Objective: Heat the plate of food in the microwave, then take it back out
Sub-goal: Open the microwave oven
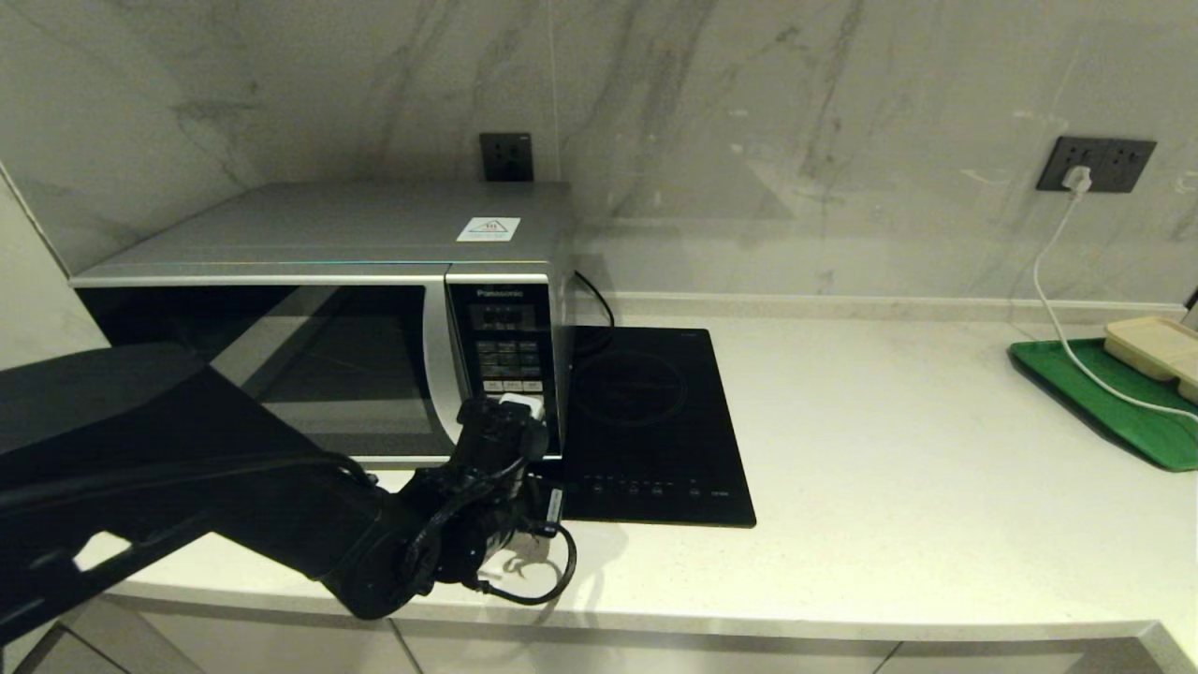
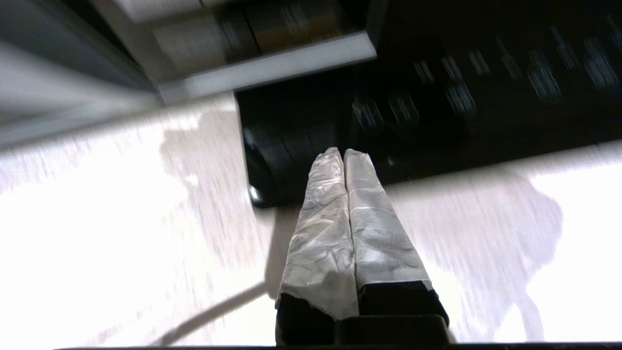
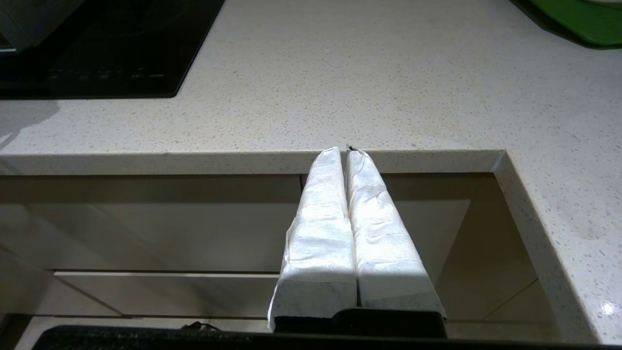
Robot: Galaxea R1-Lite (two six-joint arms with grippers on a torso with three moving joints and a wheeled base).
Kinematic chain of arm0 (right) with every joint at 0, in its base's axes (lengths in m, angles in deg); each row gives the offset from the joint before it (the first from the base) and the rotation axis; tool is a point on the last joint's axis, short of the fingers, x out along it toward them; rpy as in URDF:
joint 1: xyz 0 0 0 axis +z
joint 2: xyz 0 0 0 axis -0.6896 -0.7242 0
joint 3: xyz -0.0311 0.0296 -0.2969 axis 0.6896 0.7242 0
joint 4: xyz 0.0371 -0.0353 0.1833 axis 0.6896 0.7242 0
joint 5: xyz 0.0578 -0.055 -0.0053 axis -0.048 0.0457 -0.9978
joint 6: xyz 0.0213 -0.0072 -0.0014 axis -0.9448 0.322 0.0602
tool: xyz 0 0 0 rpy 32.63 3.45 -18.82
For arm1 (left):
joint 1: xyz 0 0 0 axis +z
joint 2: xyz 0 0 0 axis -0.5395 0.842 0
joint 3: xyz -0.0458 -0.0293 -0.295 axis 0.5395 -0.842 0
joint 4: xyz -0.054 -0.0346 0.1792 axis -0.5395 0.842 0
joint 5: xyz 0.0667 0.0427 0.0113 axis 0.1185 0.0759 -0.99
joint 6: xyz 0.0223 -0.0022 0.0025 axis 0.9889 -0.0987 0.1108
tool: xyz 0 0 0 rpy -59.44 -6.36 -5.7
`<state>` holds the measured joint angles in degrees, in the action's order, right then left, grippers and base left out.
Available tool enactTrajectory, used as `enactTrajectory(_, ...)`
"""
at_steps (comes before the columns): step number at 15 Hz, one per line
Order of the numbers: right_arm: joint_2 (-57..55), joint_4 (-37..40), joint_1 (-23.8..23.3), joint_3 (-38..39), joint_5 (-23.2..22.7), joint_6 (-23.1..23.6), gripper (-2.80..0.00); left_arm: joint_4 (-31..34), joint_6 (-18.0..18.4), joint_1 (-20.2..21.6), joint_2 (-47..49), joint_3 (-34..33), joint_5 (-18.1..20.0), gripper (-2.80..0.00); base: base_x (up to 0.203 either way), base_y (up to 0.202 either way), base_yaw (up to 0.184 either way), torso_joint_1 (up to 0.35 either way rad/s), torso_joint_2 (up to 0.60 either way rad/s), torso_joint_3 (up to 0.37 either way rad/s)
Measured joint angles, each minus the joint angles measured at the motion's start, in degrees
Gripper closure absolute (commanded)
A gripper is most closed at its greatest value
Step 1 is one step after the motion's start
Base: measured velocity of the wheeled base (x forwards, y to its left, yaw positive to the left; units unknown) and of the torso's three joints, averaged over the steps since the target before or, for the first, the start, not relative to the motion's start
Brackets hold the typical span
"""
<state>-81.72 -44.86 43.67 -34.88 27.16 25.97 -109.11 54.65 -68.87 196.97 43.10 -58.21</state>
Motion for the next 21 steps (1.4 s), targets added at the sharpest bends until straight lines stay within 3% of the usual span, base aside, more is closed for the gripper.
enactTrajectory(3, 0.0, 0.0, 0.0, 0.0, 0.0, 0.0, 0.0, 3.5, -0.3, -3.0, -7.1, -6.3, 1.9, 0.0, 0.0, 0.0, 0.0, 0.0, 0.0, 0.0)
enactTrajectory(5, 0.0, 0.0, 0.0, 0.0, 0.0, 0.0, 0.0, 10.1, -2.7, -4.4, -14.3, -8.1, 4.1, 0.0, 0.0, 0.0, 0.0, 0.0, 0.0, 0.0)
enactTrajectory(7, 0.0, 0.0, 0.0, 0.0, 0.0, 0.0, 0.0, 20.0, -6.7, -5.3, -21.8, -7.1, 7.1, 0.0, 0.0, 0.0, 0.0, 0.0, 0.0, 0.0)
enactTrajectory(10, 0.0, 0.0, 0.0, 0.0, 0.0, 0.0, 0.0, 38.3, -16.4, -5.5, -33.1, 0.0, 15.5, 0.0, 0.0, 0.0, 0.0, -0.001, 0.0, 0.01)
enactTrajectory(12, 0.0, 0.0, 0.0, 0.0, 0.0, 0.0, 0.0, 47.2, -19.7, -5.6, -40.4, 3.0, 19.5, 0.0, 0.0, 0.0, 0.0, 0.0, 0.0, 0.0)
enactTrajectory(13, 0.0, 0.0, 0.0, 0.0, 0.0, 0.0, 0.0, 50.8, -19.7, -5.9, -44.2, 4.5, 18.4, 0.0, 0.0, 0.0, 0.0, 0.0, 0.0, 0.0)
enactTrajectory(15, 0.0, 0.0, 0.0, 0.0, 0.0, 0.0, 0.0, 59.0, -18.9, -4.5, -50.7, 7.2, 9.9, 0.0, 0.0, 0.0, 0.0, 0.0, 0.0, 0.0)
enactTrajectory(17, 0.0, 0.1, 0.0, 0.0, 0.0, 0.0, 0.0, 65.2, -18.4, 1.7, -57.2, 8.1, 3.4, 0.0, 0.0, 0.0, 0.0, 0.0, 0.0, 0.0)
enactTrajectory(21, 0.0, 0.0, 0.0, 0.0, 0.0, 0.0, 0.0, 74.2, -16.8, 16.6, -72.0, 7.1, 0.7, 0.0, 0.0, 0.0, 0.0, 0.0, 0.0, 0.0)
